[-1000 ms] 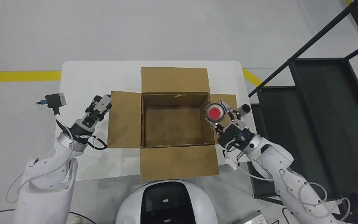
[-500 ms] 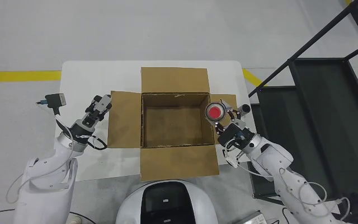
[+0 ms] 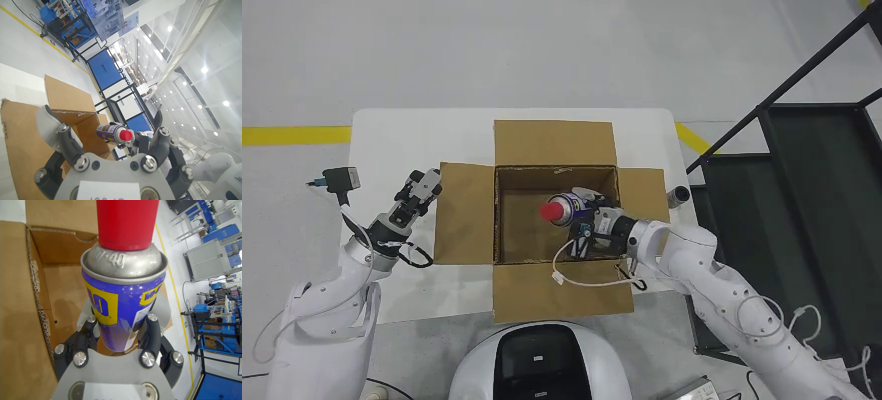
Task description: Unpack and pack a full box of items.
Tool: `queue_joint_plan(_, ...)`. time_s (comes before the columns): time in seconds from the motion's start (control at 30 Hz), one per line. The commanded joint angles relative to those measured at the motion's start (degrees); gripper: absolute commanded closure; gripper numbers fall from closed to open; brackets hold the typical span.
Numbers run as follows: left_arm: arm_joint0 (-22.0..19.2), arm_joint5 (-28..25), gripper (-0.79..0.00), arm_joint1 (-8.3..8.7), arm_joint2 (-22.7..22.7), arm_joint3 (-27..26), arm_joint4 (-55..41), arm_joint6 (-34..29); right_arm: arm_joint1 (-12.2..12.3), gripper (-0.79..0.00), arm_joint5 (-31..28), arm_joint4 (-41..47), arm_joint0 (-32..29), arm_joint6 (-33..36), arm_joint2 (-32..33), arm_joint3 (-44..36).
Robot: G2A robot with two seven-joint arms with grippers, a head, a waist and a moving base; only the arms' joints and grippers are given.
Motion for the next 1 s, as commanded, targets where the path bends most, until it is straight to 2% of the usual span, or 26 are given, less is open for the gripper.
queue_joint_plan(0.0,0.00,0.00,-0.785,0.00,0.00,0.00,0.00,0.01,-0.61,0.000,-0.06,0.55,2.35,4.34,-2.13,0.64)
queue_joint_plan(0.5,0.00,0.00,-0.785,0.00,0.00,0.00,0.00,0.01,-0.85,0.000,0.45,0.39,2.84,5.77,-2.55,1.01)
queue_joint_plan(0.63,0.00,0.00,-0.785,0.00,0.00,0.00,0.00,0.01,-1.39,0.000,-2.57,3.20,4.90,13.65,-3.44,0.60)
queue_joint_plan(0.83,0.00,0.00,-0.785,0.00,0.00,0.00,0.00,0.01,-2.99,0.000,-10.44,12.48,11.91,31.71,-7.86,2.36)
queue_joint_plan(0.97,0.00,0.00,-0.785,0.00,0.00,0.00,0.00,0.01,-4.66,0.000,-12.18,19.09,17.12,37.66,-12.51,7.76)
